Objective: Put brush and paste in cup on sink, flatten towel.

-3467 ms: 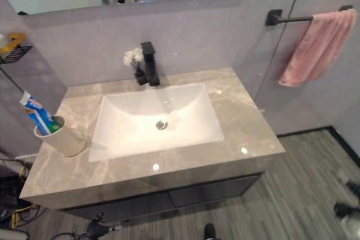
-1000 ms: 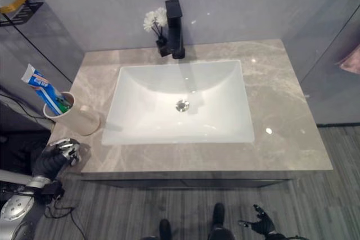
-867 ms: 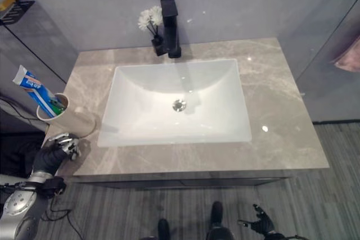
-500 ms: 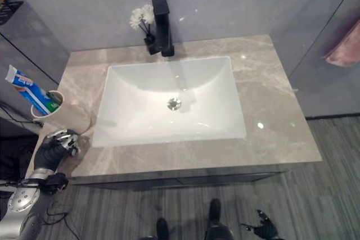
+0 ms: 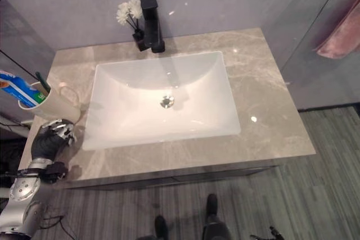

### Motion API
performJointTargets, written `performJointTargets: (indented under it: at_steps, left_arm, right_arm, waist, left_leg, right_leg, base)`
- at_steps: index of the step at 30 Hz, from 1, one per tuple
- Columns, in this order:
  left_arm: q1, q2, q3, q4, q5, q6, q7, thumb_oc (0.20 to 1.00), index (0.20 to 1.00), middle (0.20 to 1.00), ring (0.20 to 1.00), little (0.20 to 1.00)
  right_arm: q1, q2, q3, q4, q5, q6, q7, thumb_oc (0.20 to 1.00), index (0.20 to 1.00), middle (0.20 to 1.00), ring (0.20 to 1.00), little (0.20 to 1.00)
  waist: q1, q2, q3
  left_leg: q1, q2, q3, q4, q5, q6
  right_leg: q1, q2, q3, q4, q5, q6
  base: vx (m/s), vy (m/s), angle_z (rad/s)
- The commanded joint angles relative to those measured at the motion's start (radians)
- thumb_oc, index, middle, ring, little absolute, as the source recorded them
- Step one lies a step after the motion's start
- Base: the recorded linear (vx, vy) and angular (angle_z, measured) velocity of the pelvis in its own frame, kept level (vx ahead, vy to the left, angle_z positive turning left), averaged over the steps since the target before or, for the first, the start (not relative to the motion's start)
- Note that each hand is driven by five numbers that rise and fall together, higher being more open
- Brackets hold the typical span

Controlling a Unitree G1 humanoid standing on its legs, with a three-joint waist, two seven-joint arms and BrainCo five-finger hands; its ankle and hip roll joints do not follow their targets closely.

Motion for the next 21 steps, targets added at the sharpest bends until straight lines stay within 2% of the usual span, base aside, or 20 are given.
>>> performJointTargets:
  at_steps: [1, 6, 13, 21]
  left_arm:
    - [-0.061, 0.071, 0.07, 0.078, 0.057, -0.029, 0.038, 0.2, 0.2, 0.2, 0.2, 0.2]
    - [-0.113, 0.102, 0.053, 0.108, 0.081, -0.023, 0.05, 0.2, 0.2, 0.2, 0.2, 0.2]
    - [0.012, 0.089, 0.098, 0.005, 0.072, -0.02, -0.008, 0.2, 0.2, 0.2, 0.2, 0.2]
    - [0.114, 0.113, 0.157, 0.009, 0.056, -0.016, -0.031, 0.2, 0.2, 0.2, 0.2, 0.2]
  right_arm:
    - [-0.04, 0.02, -0.016, 0.015, 0.026, -0.002, -0.012, 1.0, 1.0, 1.0, 1.0, 1.0]
    - [-0.042, 0.027, -0.001, 0.019, 0.027, 0.004, -0.007, 1.0, 1.0, 1.0, 1.0, 1.0]
    - [-0.036, 0.037, 0.005, 0.016, 0.015, 0.007, 0.01, 1.0, 1.0, 1.0, 1.0, 1.0]
    - [-0.043, 0.024, 0.006, 0.012, -0.008, 0.005, 0.012, 1.0, 1.0, 1.0, 1.0, 1.0]
  waist:
    - [-0.029, -0.037, 0.029]
    - [-0.029, -0.042, 0.016]
    - [-0.014, -0.04, -0.005]
    - [0.003, -0.03, 0.0]
  left_leg:
    - [-0.011, -0.015, -0.021, 0.002, 0.043, 0.006]
    - [0.004, -0.012, -0.017, 0.002, 0.036, 0.004]
    - [0.028, -0.012, -0.023, 0.002, 0.03, 0.004]
    - [0.027, -0.013, -0.024, 0.002, 0.031, 0.004]
  right_leg:
    - [0.139, -0.045, 0.043, 0.018, -0.037, 0.073]
    - [0.153, -0.042, 0.043, 0.016, -0.041, 0.074]
    - [0.184, -0.041, 0.035, 0.012, -0.05, 0.073]
    - [0.185, -0.04, 0.029, 0.007, -0.061, 0.071]
  base:
    - [0.02, -0.001, -0.04]
    - [0.02, -0.009, -0.06]
    - [0.02, -0.004, -0.01]
    - [0.0, 0.0, 0.01]
